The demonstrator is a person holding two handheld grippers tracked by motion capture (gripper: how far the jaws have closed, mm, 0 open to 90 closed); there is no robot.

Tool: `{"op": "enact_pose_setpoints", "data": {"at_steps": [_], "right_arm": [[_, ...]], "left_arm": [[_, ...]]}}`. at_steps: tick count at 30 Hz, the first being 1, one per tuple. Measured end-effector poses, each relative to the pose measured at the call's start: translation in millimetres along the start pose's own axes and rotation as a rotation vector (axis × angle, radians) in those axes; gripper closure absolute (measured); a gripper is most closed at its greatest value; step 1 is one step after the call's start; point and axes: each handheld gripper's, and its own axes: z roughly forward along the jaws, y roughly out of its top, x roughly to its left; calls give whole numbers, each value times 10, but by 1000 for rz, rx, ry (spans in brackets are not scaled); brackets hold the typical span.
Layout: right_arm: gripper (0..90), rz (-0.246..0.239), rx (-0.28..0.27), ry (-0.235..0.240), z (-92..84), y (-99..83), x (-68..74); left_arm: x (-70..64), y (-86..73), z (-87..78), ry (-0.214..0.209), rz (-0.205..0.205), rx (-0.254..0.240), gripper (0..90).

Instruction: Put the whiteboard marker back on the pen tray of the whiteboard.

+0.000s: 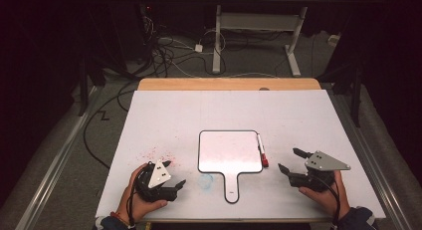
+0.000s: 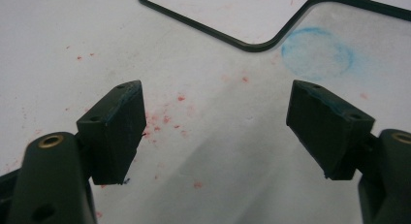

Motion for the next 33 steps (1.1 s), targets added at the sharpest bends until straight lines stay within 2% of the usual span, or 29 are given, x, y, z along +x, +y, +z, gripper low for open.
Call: {"op": "enact_pose_setpoints", "data": {"at_steps": [8,26,33], "right_arm": [[271,-2,0,-4,17,-1,19],[263,11,-18,-36,-30,-22,-52],[264,-19,-24,-49,-35,9,3]], "left_arm": [[10,8,25,-8,6,4,210],[34,34,74,4,-5,11,209],[23,20,39,1,1,2,208]]}}
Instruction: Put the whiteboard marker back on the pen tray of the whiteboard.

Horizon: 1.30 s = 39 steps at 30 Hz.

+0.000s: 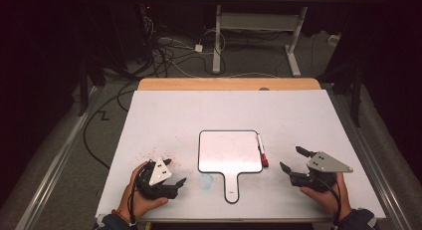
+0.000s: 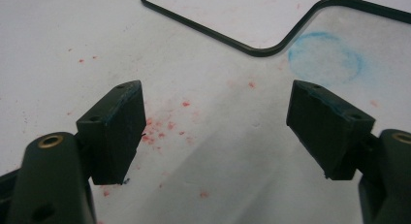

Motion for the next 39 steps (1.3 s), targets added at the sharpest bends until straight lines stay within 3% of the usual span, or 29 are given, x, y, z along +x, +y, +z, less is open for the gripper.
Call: {"op": "enact_pose_setpoints", "data": {"at_steps": [12,17,23,25,29,32,39], "right_arm": [[271,-4,10,-6,15,-16,-5],[274,8,11,-3,22,-17,-16],[275,-19,11,4,44,-11,-22],[275,-1,10,6,34,-18,-31],[275,-2,3,-3,5,7,-38],[275,-6,8,-7,-6,8,-19],[275,-2,24,-6,19,-7,-15]], "left_arm": [[2,10,16,-2,3,4,209],[16,-6,12,7,-14,4,209],[-9,10,-24,20,-1,-2,209],[-11,14,-13,21,-2,2,209],[7,-20,17,12,2,25,209],[5,-13,-21,10,-6,-5,208],[4,-2,9,-1,6,10,209]]}}
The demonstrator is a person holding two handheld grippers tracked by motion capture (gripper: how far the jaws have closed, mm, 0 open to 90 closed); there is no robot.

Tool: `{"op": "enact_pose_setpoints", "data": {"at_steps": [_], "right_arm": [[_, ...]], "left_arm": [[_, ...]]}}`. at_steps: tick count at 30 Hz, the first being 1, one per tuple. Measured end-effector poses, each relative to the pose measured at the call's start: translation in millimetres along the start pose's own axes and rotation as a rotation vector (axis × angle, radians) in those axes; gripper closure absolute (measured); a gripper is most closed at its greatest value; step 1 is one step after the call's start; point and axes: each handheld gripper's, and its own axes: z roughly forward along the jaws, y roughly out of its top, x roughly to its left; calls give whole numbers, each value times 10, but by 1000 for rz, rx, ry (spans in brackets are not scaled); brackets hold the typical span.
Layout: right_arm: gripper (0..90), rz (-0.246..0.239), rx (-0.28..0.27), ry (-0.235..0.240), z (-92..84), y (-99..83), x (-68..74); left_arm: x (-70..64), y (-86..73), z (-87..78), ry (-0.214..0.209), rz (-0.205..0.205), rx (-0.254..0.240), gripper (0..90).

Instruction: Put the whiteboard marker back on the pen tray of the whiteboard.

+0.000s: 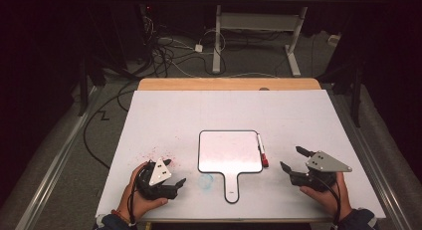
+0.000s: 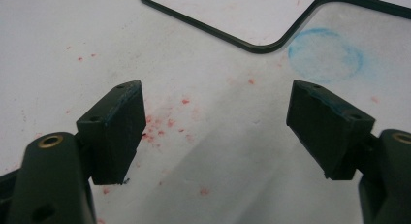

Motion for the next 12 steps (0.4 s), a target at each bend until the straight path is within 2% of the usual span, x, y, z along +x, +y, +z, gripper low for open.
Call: {"op": "enact_pose_setpoints", "data": {"at_steps": [12], "right_arm": [[269,7,11,7,9,-24,-22]], "left_arm": [[10,16,18,3,-4,1,209]]}}
